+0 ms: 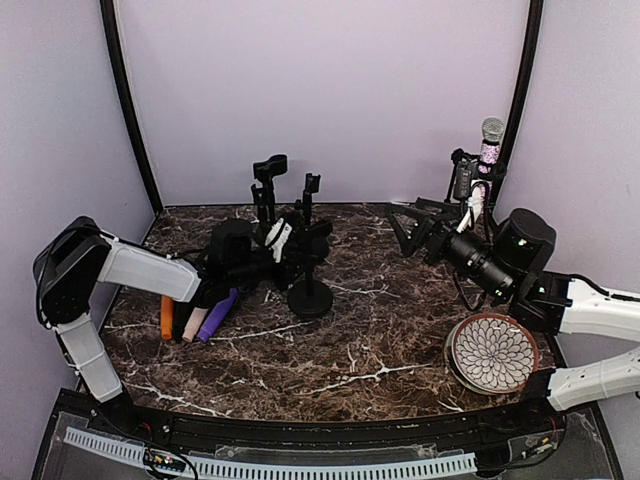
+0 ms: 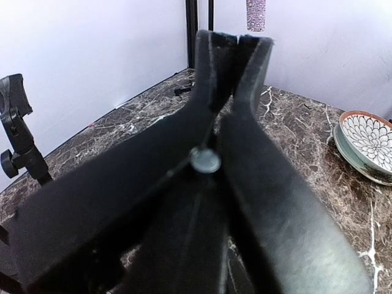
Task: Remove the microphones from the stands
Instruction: Place the microphone stand at the center of the board.
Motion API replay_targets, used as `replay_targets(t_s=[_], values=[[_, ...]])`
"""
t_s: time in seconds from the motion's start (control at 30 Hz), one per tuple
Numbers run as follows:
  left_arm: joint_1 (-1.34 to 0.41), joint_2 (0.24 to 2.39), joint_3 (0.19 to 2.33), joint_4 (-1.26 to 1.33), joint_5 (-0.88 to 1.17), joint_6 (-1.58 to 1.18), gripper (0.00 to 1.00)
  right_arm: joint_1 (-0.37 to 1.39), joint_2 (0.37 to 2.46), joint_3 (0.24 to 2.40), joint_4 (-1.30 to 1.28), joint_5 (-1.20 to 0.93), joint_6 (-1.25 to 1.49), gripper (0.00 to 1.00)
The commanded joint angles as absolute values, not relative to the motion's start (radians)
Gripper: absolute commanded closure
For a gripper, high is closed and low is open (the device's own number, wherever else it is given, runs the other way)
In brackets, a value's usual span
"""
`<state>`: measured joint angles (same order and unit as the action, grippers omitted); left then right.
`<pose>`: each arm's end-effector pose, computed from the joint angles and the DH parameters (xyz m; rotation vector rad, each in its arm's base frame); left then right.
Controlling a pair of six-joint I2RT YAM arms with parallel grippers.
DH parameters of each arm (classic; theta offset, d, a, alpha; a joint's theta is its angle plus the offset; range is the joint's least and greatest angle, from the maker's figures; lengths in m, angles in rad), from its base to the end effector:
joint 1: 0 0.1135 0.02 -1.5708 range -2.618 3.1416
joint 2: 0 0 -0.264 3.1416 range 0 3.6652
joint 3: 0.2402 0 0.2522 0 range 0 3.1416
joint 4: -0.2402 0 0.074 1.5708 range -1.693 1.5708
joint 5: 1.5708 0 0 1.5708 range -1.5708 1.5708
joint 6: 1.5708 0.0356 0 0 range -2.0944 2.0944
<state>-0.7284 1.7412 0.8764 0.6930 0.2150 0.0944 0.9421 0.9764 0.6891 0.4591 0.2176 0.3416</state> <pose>0.2759 -0.2563 0.2076 0.8582 1.5636 -0.6480 0.1422 0.1825 0.3389 -0.2496 1.4441 0.9069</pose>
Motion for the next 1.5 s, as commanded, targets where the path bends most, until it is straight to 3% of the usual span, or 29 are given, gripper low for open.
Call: replay_targets(t_s=[0.0, 0.9, 1.47], values=[[-0.687, 1.797, 0.978, 0.702, 0.268, 0.135, 0.97, 0.931, 0.951, 0.677, 0.468, 0.243, 0.330, 0.02], [-0.571, 2.124, 1.366, 0.536, 0.234, 0.252, 1.00, 0.898, 0.964, 0.691, 0.451, 0.267, 0.320, 0.02], [-0.555, 2.122, 1.472, 0.340, 0.251, 0.300, 1.00, 0.890, 0.942, 0.686, 0.427, 0.295, 0.340, 0.02]])
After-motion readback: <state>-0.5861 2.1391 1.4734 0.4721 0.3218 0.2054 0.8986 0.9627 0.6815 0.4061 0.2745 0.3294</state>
